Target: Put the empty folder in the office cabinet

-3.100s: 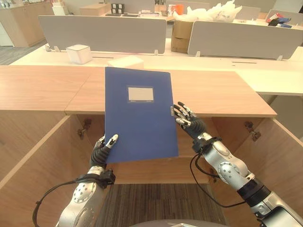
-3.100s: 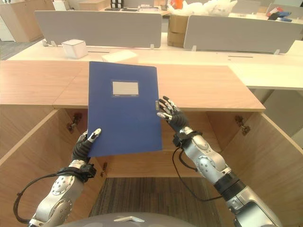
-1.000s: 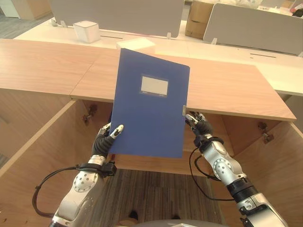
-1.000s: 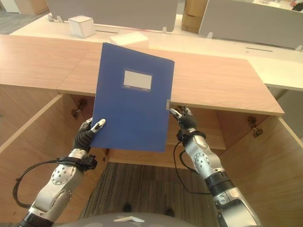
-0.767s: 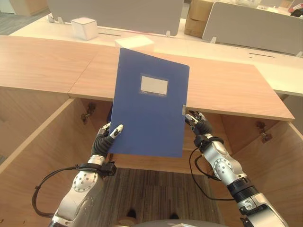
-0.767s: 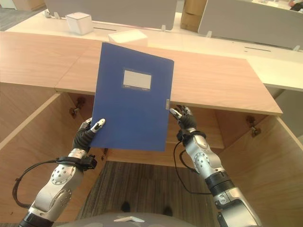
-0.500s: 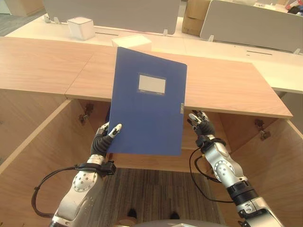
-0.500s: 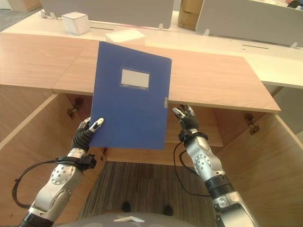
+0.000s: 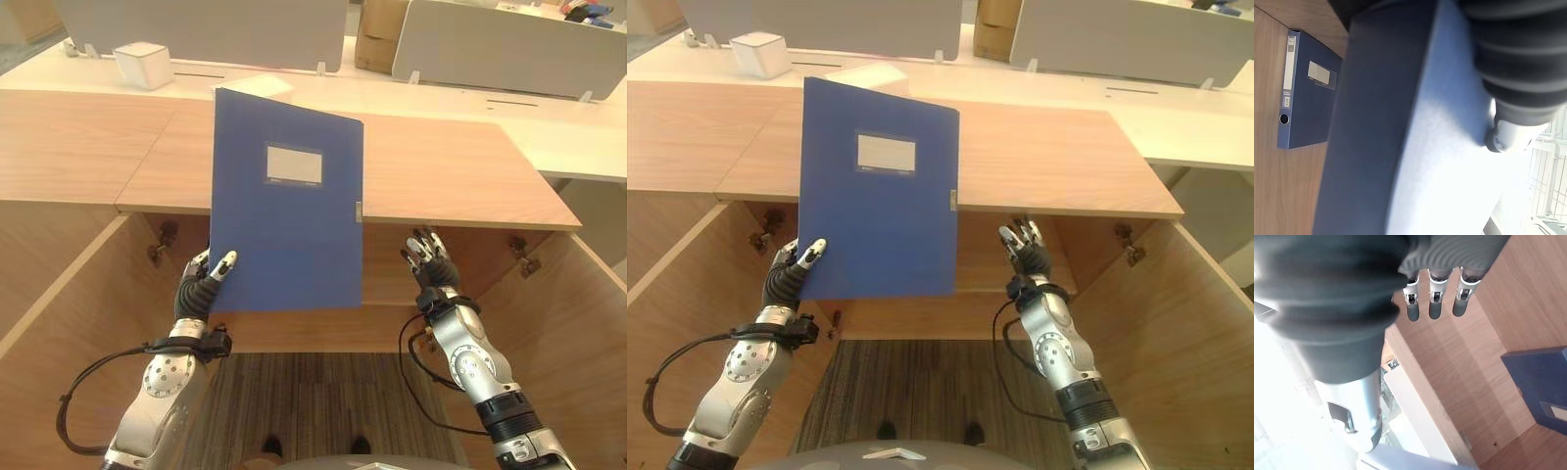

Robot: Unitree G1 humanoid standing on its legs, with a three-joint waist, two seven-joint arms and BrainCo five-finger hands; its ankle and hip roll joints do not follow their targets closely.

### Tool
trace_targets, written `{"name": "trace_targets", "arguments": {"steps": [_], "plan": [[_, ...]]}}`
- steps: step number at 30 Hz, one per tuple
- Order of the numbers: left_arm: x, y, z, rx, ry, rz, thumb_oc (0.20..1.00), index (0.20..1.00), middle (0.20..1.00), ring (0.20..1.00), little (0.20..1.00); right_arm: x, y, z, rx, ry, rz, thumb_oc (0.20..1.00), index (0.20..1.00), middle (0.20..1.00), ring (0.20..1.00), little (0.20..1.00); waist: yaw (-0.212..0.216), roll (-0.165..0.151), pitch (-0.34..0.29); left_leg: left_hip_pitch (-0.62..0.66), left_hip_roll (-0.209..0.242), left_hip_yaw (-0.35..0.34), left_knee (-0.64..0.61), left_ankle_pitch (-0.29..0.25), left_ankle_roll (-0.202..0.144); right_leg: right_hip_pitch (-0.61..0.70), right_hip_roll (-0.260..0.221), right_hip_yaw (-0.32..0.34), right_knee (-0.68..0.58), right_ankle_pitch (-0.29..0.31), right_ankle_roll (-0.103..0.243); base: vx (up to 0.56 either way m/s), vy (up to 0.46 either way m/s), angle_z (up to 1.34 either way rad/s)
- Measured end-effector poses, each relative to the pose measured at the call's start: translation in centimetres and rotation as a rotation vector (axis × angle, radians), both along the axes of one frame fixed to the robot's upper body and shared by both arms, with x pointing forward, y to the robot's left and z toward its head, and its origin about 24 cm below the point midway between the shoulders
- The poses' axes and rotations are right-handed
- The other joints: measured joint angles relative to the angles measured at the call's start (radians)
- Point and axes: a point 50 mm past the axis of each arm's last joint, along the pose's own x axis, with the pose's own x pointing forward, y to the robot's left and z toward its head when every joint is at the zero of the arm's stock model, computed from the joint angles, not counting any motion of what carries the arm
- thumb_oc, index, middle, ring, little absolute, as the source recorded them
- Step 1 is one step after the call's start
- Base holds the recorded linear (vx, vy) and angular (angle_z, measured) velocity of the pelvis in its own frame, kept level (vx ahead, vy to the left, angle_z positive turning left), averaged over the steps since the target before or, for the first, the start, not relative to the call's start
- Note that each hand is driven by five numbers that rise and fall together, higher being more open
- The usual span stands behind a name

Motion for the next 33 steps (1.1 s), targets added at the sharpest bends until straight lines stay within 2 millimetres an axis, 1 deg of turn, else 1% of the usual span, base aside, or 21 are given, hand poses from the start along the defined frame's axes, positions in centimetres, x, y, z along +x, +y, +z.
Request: {"name": "trace_targets", "arguments": {"steps": [3,5,10,12,21,25,26,27,28,33], "plan": [[0.0,-0.1,0.0,-0.001,0.001,-0.004,0.200,0.200,0.200,0.200,0.200,-0.2,1.0,-0.1,-0.012,-0.008,0.062,1.000,1.000,1.000,1.000,1.000,0.001,0.000,0.000,0.000,0.000,0.004,0.000,0.001,0.002,-0.001,0.000,0.004,0.000,0.002,-0.001,-0.01,-0.002,-0.04],[0.0,-0.2,-0.1,-0.005,0.004,-0.011,0.200,0.200,0.200,0.200,0.200,-0.5,2.2,0.4,-0.021,-0.034,0.123,1.000,1.000,1.000,1.000,1.000,0.001,-0.001,-0.001,0.000,0.000,0.005,0.000,0.003,0.004,-0.002,0.000,0.006,0.000,0.004,-0.003,0.00,0.000,0.00],[-0.2,-1.2,-0.5,-0.016,0.021,-0.053,0.200,0.200,0.200,0.200,0.200,-0.8,4.2,0.9,-0.034,-0.065,0.243,1.000,1.000,1.000,1.000,1.000,0.006,-0.001,-0.001,0.000,0.000,0.005,0.000,0.003,0.004,-0.002,0.000,0.006,0.000,0.004,-0.003,0.00,0.000,0.00],[-0.3,-1.7,-0.7,-0.023,0.029,-0.074,0.200,0.200,0.200,0.200,0.200,-0.6,5.3,1.4,-0.043,-0.085,0.293,1.000,1.000,1.000,1.000,1.000,0.009,-0.001,-0.001,0.000,0.000,0.004,0.000,0.001,0.001,-0.001,0.000,0.004,0.000,0.004,-0.003,0.00,0.000,0.00],[-0.4,-1.7,-0.7,-0.059,0.040,-0.086,0.200,0.200,0.200,0.200,0.200,-0.4,5.5,2.3,-0.066,-0.129,0.330,1.000,1.000,1.000,1.000,1.000,0.051,-0.018,-0.013,-0.009,0.000,-0.015,0.001,0.005,0.003,-0.001,-0.001,-0.016,0.000,0.003,-0.003,-0.01,-0.002,0.06],[-0.4,-1.7,-0.8,-0.058,0.041,-0.087,0.200,0.200,0.200,0.200,0.200,-0.4,5.5,2.3,-0.068,-0.128,0.333,1.000,1.000,1.000,1.000,1.000,0.057,-0.019,-0.014,-0.010,-0.002,-0.017,0.001,0.004,0.002,-0.001,-0.003,-0.018,0.000,0.003,-0.003,0.00,0.000,0.00],[-0.4,-1.7,-0.8,-0.056,0.042,-0.087,0.200,0.200,0.200,0.200,0.200,-0.4,5.5,2.2,-0.072,-0.124,0.336,0.551,0.551,0.551,0.551,0.551,0.057,-0.020,-0.014,-0.010,-0.002,-0.017,0.001,0.002,-0.001,-0.001,-0.003,-0.018,0.000,0.003,-0.003,0.00,0.000,0.00],[-0.4,-1.7,-0.8,-0.056,0.042,-0.089,0.200,0.200,0.200,0.200,0.200,-0.5,5.4,2.2,-0.076,-0.121,0.339,0.473,0.473,0.473,0.473,0.473,0.057,-0.020,-0.014,-0.010,-0.002,-0.017,0.001,0.002,-0.001,-0.001,-0.003,-0.018,0.000,0.003,-0.003,0.00,0.000,0.00],[-0.4,-1.7,-0.8,-0.055,0.042,-0.093,0.200,0.200,0.200,0.200,0.200,-0.5,5.4,2.2,-0.080,-0.120,0.343,0.200,0.200,0.200,0.200,0.200,0.057,-0.020,-0.014,-0.010,-0.002,-0.016,0.000,0.002,-0.001,-0.001,-0.003,-0.018,0.000,0.003,-0.003,0.00,0.000,0.00],[-0.4,-1.8,-0.7,-0.062,0.041,-0.106,0.200,0.200,0.200,0.200,0.200,-0.5,5.5,2.1,-0.083,-0.119,0.357,0.200,0.200,0.200,0.200,0.200,0.055,-0.020,-0.014,-0.010,-0.002,-0.014,0.001,0.005,0.002,-0.003,-0.002,-0.015,0.000,0.004,-0.003,-0.01,0.000,-0.01]]}}
